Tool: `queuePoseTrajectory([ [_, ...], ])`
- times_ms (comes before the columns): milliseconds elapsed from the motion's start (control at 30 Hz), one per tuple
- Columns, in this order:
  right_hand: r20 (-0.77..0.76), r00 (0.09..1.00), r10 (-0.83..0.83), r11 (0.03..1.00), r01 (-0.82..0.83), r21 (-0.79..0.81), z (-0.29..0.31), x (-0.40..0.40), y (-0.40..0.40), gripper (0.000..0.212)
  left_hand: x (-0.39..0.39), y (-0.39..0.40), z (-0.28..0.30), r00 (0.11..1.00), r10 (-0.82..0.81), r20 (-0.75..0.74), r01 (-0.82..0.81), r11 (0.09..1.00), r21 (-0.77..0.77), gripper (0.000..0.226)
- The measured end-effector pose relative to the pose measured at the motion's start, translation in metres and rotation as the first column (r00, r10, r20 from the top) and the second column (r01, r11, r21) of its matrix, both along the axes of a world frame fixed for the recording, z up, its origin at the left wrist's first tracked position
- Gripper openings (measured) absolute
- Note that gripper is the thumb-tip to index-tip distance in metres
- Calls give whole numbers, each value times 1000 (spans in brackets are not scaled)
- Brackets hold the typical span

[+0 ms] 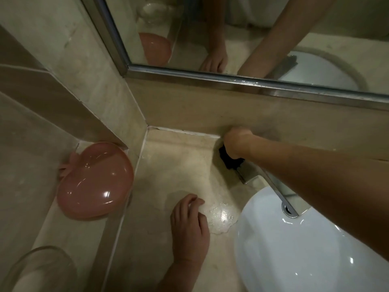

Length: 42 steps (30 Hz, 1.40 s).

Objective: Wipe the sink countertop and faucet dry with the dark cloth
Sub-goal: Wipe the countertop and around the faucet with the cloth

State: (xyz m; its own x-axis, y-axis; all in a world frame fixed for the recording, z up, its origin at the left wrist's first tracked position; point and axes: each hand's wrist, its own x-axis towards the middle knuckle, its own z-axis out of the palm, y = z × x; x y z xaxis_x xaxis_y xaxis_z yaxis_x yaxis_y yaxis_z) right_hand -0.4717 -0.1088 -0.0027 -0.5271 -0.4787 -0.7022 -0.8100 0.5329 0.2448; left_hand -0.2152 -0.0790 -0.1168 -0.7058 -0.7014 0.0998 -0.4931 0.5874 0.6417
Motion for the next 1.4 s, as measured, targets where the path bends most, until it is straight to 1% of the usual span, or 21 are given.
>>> queuePoseTrajectory([
  [67, 0, 1000, -2, 1000, 2, -12, -3, 11, -3, 28, 1, 1, 1, 1000, -5, -3, 5, 1000, 6, 33],
  [167, -2, 991, 132, 990, -132, -39, -5, 26, 2, 28, 0, -1, 2, 1000, -4, -6, 4, 1000, 19, 33],
  [233, 9, 982, 189, 982, -189, -9, -3, 32, 6, 30, 1, 0, 3, 1000, 3, -8, -3, 1000, 31, 34],
  [333, 65, 994, 90, 992, -95, 84, 11, 16, 2, 24, 1, 0, 3, 1000, 4, -25, -3, 1000, 27, 33],
  [400, 92, 996, 1, 984, -17, 178, 20, 4, -4, 33, 2, 0, 3, 1000, 0, -23, 1, 999, 32, 32],
  [433, 116, 993, -16, 979, -8, 204, 23, 0, -5, 37, 2, -1, 3, 1000, -2, -17, 2, 999, 36, 31],
  [500, 133, 991, -18, 970, -15, 243, 30, 0, -6, 35, 0, -1, 0, 1000, 1, 6, -1, 999, 44, 31],
  [567, 215, 977, -18, 984, -22, 179, 34, -8, -1, 35, 2, 0, -2, 1000, 3, 7, -3, 999, 45, 31],
  [600, 223, 974, -45, 992, 18, 121, 38, -10, -3, 37, 3, 0, -2, 1000, 6, -4, -6, 999, 49, 31],
  [633, 228, 960, -162, 986, 150, 69, 37, -13, -6, 38, 3, -1, -2, 1000, 4, -15, -4, 999, 52, 31],
  [700, 196, 940, -280, 960, 277, 42, 35, -7, 0, 34, 1, -2, -2, 1000, -1, -18, 2, 999, 50, 31],
  [767, 129, 960, -247, 968, 239, 76, 19, 6, -3, 34, -1, -2, 0, 1000, 3, -11, -3, 999, 47, 30],
  [800, 77, 971, -228, 973, 225, 44, 11, 14, -3, 31, 0, -1, 0, 1000, 4, -11, -4, 999, 49, 30],
  [867, -25, 978, -205, 971, 200, -129, -6, 30, -10, 27, 1, 0, 1, 1000, 4, -13, -4, 999, 54, 30],
  [900, -66, 975, -211, 953, 190, -237, -14, 37, -15, 29, 1, 0, 1, 1000, 5, -14, -4, 998, 60, 30],
  [967, -61, 958, -282, 864, 226, -449, -31, 60, -28, 38, 0, 1, 1, 1000, 3, -22, -2, 998, 69, 30],
  [1033, 83, 921, -380, 693, 343, -634, -47, 85, -36, 43, 1, 1, 0, 999, 2, -42, 1, 998, 57, 31],
  [1100, 172, 866, -469, 532, 432, -728, -61, 102, -30, 45, 1, 0, -2, 998, 5, -60, -2, 999, 54, 33],
  [1233, 172, 685, -708, 269, 486, -831, -83, 103, 0, 42, 4, -3, 7, 986, 84, -142, -66, 990, 127, 34],
  [1300, 177, 646, -743, 234, 498, -835, -89, 101, -5, 42, 17, -6, 20, 960, 165, -227, -142, 983, 115, 36],
  [1400, 150, 642, -752, 231, 470, -852, -94, 101, -32, 42, 51, -14, 20, 929, 218, -298, -214, 976, 46, 35],
])
